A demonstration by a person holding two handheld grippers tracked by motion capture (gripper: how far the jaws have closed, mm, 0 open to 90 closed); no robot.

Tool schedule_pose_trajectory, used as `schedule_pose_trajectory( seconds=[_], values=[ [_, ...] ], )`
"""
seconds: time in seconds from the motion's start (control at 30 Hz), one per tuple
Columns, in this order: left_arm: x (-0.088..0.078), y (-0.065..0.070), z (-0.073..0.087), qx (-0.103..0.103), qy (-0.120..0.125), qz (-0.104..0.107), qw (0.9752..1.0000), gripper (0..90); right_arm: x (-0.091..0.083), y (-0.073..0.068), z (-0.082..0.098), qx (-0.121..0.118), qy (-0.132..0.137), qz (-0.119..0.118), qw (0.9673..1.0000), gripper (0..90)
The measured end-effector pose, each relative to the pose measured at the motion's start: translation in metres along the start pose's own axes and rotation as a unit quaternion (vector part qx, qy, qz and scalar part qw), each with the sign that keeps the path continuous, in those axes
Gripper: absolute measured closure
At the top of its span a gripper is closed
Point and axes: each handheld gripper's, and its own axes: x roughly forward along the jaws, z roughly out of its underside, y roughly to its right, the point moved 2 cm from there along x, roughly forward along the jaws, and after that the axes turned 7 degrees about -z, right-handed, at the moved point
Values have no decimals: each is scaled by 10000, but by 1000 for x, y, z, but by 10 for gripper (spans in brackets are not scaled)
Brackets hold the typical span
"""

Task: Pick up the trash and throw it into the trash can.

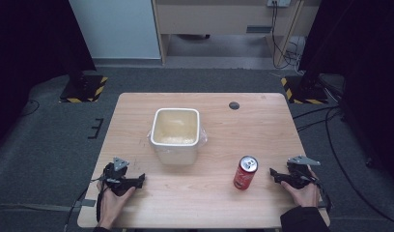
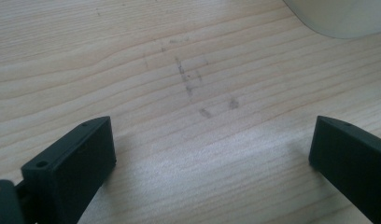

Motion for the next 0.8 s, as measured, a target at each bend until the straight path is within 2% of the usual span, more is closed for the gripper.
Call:
schedule_pose_trajectory(
  seconds=[0.07, 0.1, 0.13, 0.17, 0.2, 0.23, 0.27, 0.33, 0.6, 0.67, 0.73, 0.8],
  values=[
    [-1, 0, 1, -3, -2, -14, 10000, 0, -2, 0, -1, -25, 81, 9, 10000, 228],
    [-3, -1, 3, -2, -8, -23, 10000, 0, -7, -1, -2, -9, 257, 6, 9997, 240],
    [-3, -1, 3, -2, -8, -23, 10000, 0, -7, -1, -2, -9, 257, 6, 9997, 240],
    [-4, -2, 4, -19, -15, -42, 10000, 0, -13, -2, -5, -28, 518, -19, 9986, 245],
    [-4, -2, 4, -19, -15, -42, 10000, 0, -13, -2, -5, -28, 518, -19, 9986, 245],
    [-5, -1, 5, -32, -16, -63, 10000, 0, -18, -4, -7, -28, 702, -31, 9975, 248],
    [-5, -1, 5, -32, -16, -63, 10000, 0, -18, -4, -7, -28, 702, -31, 9975, 248],
    [-6, 0, 6, -81, -25, -114, 9999, 0, -26, -6, -12, -40, 972, -75, 9952, 250],
    [-6, 0, 6, -97, -28, -141, 9998, 0, -38, -16, -25, -89, 1259, -191, 9918, 244],
    [-6, 0, 6, -98, -28, -141, 9998, 0, -44, -19, -32, -99, 1432, -241, 9893, 240],
    [-6, 0, 6, -97, -30, -141, 9998, 0, -46, -20, -33, -109, 1476, -255, 9887, 239],
    [-6, 0, 6, -97, -30, -141, 9998, 0, -52, -22, -38, -85, 1605, -282, 9866, 237]
  ],
)
